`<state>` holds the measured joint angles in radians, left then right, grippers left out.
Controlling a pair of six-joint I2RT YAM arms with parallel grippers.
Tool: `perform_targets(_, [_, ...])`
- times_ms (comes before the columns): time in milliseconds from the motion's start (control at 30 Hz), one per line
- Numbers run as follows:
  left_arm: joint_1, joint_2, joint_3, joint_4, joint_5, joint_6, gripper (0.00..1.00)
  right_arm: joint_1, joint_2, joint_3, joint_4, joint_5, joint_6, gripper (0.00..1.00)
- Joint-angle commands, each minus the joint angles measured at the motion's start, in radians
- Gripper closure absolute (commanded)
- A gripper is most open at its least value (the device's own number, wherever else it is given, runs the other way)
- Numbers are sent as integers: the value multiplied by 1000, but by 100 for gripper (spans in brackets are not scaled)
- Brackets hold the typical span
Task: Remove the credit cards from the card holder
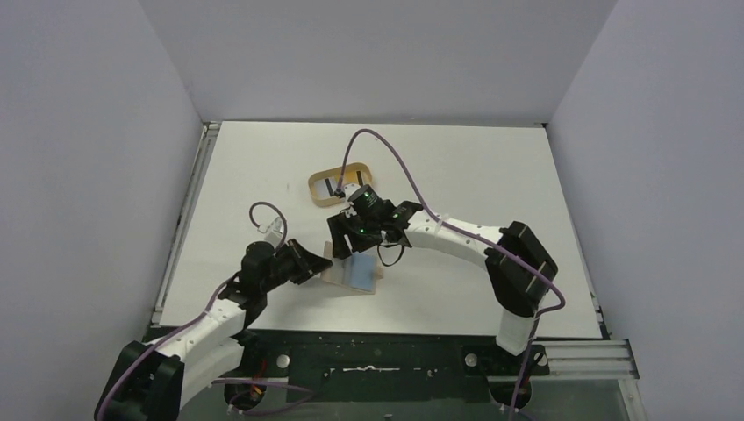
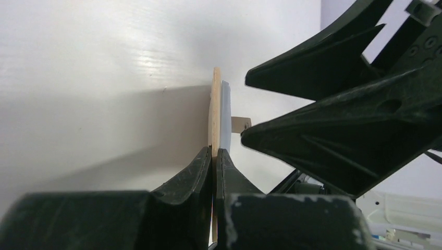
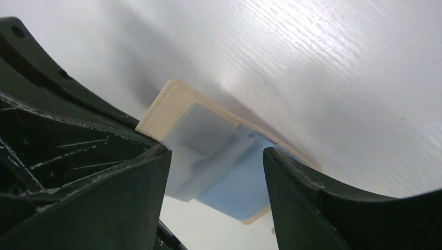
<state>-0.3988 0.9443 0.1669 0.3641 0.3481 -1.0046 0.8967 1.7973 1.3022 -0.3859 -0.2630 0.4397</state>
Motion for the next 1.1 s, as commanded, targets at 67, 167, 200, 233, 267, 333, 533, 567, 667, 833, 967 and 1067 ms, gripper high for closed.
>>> perform_targets(67, [-5, -67, 18, -148, -37, 36, 100, 14, -12, -25, 131, 55, 33, 33])
perform_targets(167, [-5, -74, 5, -138, -23, 29, 95, 21, 6, -40, 150, 50, 41, 33])
perform_targets(200, [-5, -78, 5, -138, -18, 29, 93, 25, 13, -41, 157, 47, 45, 33])
perform_targets(233, [-5, -81, 5, -139, -14, 29, 90, 28, 18, -38, 162, 47, 47, 33])
perform_targets(267, [-5, -83, 5, -139, -9, 28, 88, 32, 24, -36, 167, 48, 50, 33])
perform_targets(333, [-5, -89, 6, -139, -3, 24, 80, 37, 40, -23, 172, 47, 55, 33])
perform_targets(533, [-4, -109, -2, -151, 8, 15, 71, 49, 87, 13, 174, 42, 58, 34])
perform_targets(567, [-3, -113, -5, -152, 7, 15, 71, 50, 91, 14, 175, 42, 60, 34])
perform_targets(667, [-3, -121, -20, -148, 6, 11, 76, 52, 96, 7, 180, 43, 66, 34])
perform_targets(833, [-3, -134, -35, -135, 8, 3, 100, 53, 106, -5, 186, 44, 73, 34])
perform_targets(967, [-2, -147, -36, -134, 5, 3, 100, 57, 96, -13, 177, 54, 70, 34])
perform_targets(1067, [-1, -158, -34, -141, 0, 3, 100, 62, 85, -19, 161, 65, 60, 33])
